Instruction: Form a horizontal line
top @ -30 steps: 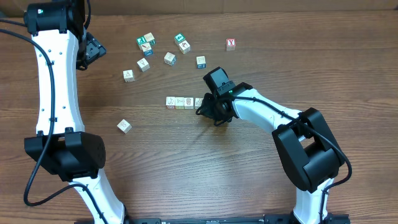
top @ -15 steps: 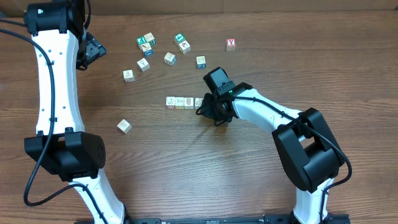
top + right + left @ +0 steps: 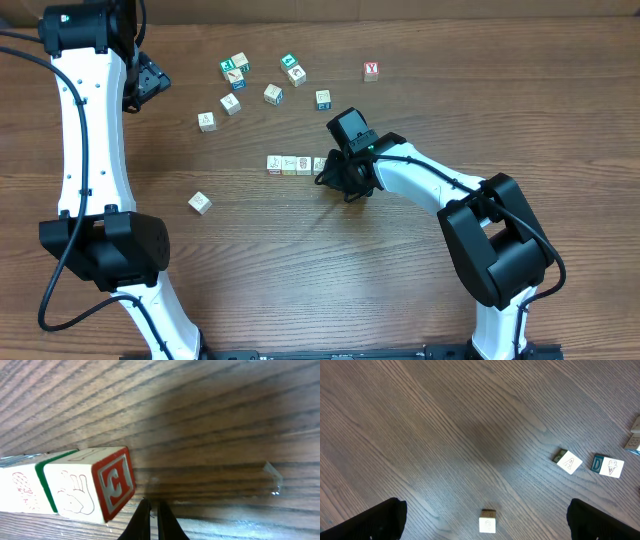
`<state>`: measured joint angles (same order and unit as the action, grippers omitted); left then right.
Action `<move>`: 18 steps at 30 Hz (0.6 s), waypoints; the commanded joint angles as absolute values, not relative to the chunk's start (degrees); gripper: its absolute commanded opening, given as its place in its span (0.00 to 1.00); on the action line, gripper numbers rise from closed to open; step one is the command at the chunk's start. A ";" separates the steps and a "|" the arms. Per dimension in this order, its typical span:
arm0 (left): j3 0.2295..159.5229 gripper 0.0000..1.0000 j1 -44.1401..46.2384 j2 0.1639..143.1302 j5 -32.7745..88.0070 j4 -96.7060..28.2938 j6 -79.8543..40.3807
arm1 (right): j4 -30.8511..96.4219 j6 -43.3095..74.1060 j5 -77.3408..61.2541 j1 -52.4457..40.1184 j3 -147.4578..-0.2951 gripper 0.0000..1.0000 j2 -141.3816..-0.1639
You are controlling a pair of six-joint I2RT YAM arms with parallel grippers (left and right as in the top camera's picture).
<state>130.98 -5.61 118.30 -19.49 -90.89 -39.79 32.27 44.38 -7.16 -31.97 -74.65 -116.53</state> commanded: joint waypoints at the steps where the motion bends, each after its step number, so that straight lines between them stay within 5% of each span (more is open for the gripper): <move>1: 131.72 1.00 -5.21 117.84 -19.46 -90.98 -38.54 | 31.73 44.53 -6.07 -32.56 -72.79 0.04 -119.02; 18: 131.72 1.00 -5.21 117.84 -19.46 -90.98 -38.54 | 30.04 44.56 -2.48 -34.17 -72.79 0.04 -119.02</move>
<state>130.98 -5.61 118.30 -19.49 -90.89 -39.79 30.20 44.40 -5.56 -33.91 -74.50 -116.71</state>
